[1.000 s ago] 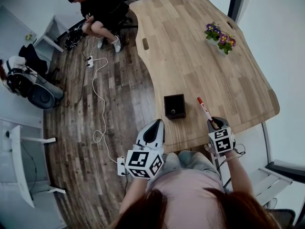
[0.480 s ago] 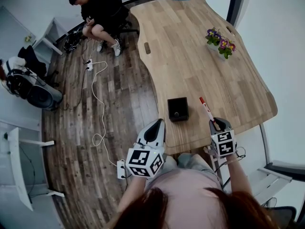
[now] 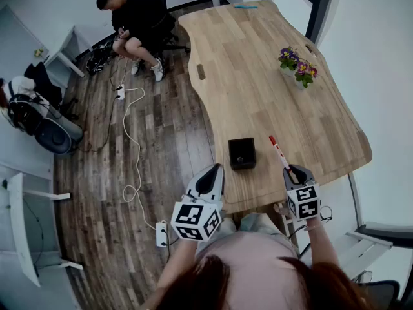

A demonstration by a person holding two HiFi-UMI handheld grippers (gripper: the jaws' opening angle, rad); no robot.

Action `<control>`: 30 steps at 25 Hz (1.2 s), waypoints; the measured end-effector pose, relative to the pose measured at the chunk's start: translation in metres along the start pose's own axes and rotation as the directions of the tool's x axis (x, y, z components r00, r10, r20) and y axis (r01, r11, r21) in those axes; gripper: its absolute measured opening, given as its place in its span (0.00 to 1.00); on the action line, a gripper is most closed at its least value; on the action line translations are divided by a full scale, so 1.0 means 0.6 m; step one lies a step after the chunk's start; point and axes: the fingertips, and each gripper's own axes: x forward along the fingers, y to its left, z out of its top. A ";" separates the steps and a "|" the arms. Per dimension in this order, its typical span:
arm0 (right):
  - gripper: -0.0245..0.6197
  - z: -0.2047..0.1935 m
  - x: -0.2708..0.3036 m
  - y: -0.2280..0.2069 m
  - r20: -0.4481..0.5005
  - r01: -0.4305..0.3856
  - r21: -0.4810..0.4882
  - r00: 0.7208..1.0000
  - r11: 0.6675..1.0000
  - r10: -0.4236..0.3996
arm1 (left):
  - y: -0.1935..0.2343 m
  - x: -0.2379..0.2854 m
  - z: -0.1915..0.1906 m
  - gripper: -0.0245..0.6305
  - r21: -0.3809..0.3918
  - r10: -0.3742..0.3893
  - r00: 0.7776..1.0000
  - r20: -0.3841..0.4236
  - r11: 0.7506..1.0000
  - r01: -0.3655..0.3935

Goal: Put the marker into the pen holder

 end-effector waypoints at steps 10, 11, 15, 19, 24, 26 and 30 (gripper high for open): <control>0.13 0.038 -0.025 0.026 0.042 -0.038 -0.025 0.998 0.999 0.039 | -0.001 -0.004 0.002 0.04 0.004 -0.018 1.000 0.005 1.000 0.018; 0.13 0.042 -0.028 0.030 0.046 -0.043 -0.027 0.998 0.999 0.044 | -0.001 -0.005 0.002 0.04 0.005 -0.020 1.000 0.005 1.000 0.020; 0.13 0.054 -0.038 0.042 0.065 -0.063 -0.034 0.996 0.997 0.065 | -0.002 -0.004 0.002 0.04 0.005 -0.026 1.000 0.009 1.000 0.026; 0.13 0.066 -0.048 0.053 0.081 -0.082 -0.040 0.993 0.996 0.085 | -0.002 -0.006 0.002 0.04 0.005 -0.032 0.999 0.011 0.999 0.032; 0.13 0.075 -0.052 0.068 0.085 -0.105 -0.044 0.990 0.993 0.109 | -0.001 -0.009 0.001 0.04 0.007 -0.039 0.999 0.007 0.999 0.039; 0.13 0.077 -0.053 0.072 0.085 -0.116 -0.047 0.989 0.992 0.120 | -0.004 -0.008 0.000 0.04 0.009 -0.044 0.999 0.006 0.999 0.044; 0.13 0.081 -0.054 0.083 0.081 -0.139 -0.056 0.986 0.989 0.143 | -0.012 -0.006 -0.007 0.04 0.020 -0.058 0.998 -0.003 0.998 0.059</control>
